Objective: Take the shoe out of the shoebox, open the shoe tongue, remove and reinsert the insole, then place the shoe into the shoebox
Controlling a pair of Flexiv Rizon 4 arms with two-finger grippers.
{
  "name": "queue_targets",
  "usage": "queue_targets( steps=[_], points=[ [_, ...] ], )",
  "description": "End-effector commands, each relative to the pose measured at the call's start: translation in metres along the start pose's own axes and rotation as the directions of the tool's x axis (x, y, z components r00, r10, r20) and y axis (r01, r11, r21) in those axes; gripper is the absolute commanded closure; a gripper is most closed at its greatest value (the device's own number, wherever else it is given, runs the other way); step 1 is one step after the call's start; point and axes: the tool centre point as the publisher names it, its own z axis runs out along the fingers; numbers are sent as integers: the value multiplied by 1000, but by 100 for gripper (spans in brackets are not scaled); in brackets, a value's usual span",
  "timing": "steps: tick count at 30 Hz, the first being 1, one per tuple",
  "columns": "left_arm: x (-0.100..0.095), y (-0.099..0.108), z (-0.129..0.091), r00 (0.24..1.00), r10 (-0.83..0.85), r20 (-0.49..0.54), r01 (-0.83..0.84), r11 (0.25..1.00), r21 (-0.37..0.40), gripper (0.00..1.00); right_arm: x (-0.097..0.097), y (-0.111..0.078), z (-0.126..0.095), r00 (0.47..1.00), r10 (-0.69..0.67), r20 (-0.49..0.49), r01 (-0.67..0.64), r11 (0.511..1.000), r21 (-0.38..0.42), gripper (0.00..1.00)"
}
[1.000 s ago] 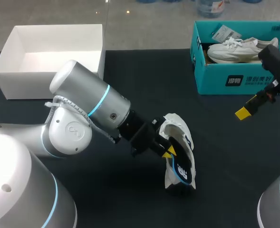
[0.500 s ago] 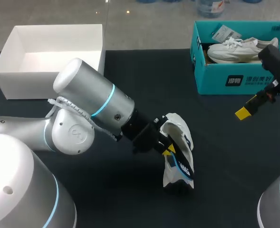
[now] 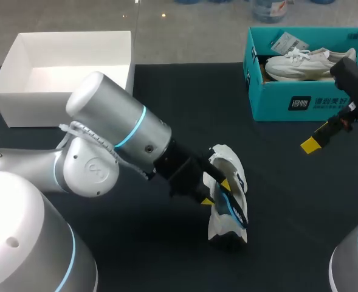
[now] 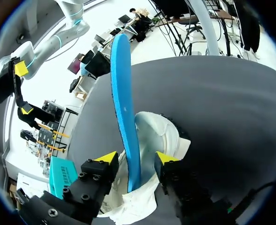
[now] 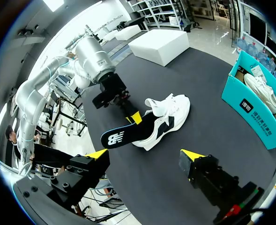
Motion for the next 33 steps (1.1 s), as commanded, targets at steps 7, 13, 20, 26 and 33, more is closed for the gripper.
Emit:
queue_targets(
  steps=[7, 13, 20, 26, 33],
  points=[
    [1, -8, 7, 1000, 11, 6, -12, 1000, 13, 45, -1, 2, 1, 1000, 2, -1, -2, 1000, 4, 0],
    [3, -9, 14, 1000, 10, -5, -10, 1000, 17, 56, -1, 2, 1, 1000, 2, -1, -2, 1000, 4, 0],
    [12, -4, 21, 1000, 3, -26, -2, 1000, 14, 73, -1, 2, 1, 1000, 2, -1, -2, 1000, 4, 0],
    [13, 3, 21, 1000, 2, -27, -2, 1000, -3, 100, -1, 2, 1, 1000, 2, -1, -2, 1000, 4, 0],
    [7, 16, 21, 999, 27, -17, -27, 999, -40, 100, -1, 2, 1, 1000, 2, -1, -2, 1000, 4, 0]
  ],
)
